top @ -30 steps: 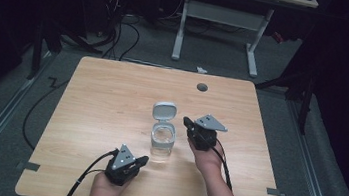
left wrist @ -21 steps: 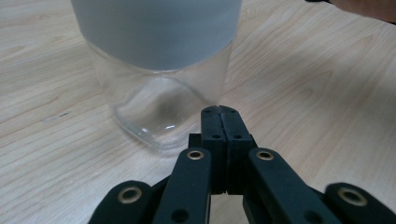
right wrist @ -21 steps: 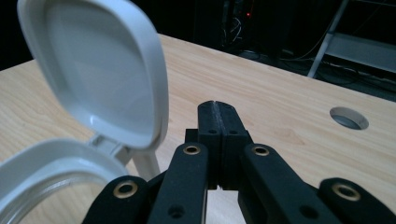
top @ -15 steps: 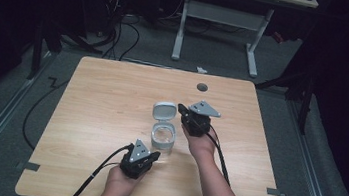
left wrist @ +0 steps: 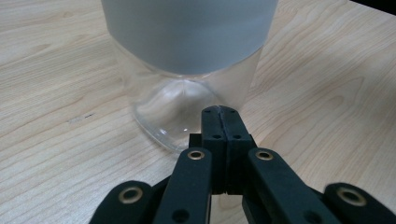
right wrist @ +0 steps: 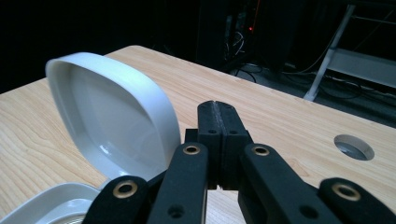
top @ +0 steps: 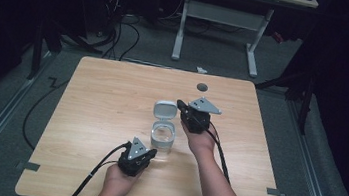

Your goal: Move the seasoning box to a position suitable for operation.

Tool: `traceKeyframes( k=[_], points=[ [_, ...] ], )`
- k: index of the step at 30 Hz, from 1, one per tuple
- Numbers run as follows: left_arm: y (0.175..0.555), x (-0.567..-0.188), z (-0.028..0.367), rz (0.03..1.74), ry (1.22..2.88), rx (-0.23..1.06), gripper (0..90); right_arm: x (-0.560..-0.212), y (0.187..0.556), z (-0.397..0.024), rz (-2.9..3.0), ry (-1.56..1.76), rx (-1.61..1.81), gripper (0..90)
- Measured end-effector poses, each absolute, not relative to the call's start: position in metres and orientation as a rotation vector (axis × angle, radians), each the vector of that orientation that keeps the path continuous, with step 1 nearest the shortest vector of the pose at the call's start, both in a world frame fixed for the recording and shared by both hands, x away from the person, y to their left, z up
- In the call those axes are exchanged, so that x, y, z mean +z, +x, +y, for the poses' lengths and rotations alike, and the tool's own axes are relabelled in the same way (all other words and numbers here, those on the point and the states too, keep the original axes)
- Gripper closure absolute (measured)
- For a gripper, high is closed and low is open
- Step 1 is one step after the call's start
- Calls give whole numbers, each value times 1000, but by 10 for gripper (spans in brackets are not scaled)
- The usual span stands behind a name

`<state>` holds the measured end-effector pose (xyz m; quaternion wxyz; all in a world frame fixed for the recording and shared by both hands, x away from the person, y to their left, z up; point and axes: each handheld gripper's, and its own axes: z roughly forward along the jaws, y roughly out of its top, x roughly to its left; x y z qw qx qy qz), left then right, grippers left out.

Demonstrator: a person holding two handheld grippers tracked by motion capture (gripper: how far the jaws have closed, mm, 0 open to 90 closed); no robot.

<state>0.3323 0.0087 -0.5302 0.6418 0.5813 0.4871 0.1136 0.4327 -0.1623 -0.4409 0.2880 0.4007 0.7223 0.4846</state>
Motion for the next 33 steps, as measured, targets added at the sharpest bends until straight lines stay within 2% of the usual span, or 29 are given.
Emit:
traceKeyframes(
  k=[23,33],
  points=[
    [336,-528,14,1121,1319,279,899,-450,390,-159,1969,996,1292,900],
    [332,-526,38,1119,1332,300,875,-456,376,-170,1952,1005,1304,892]
  ],
)
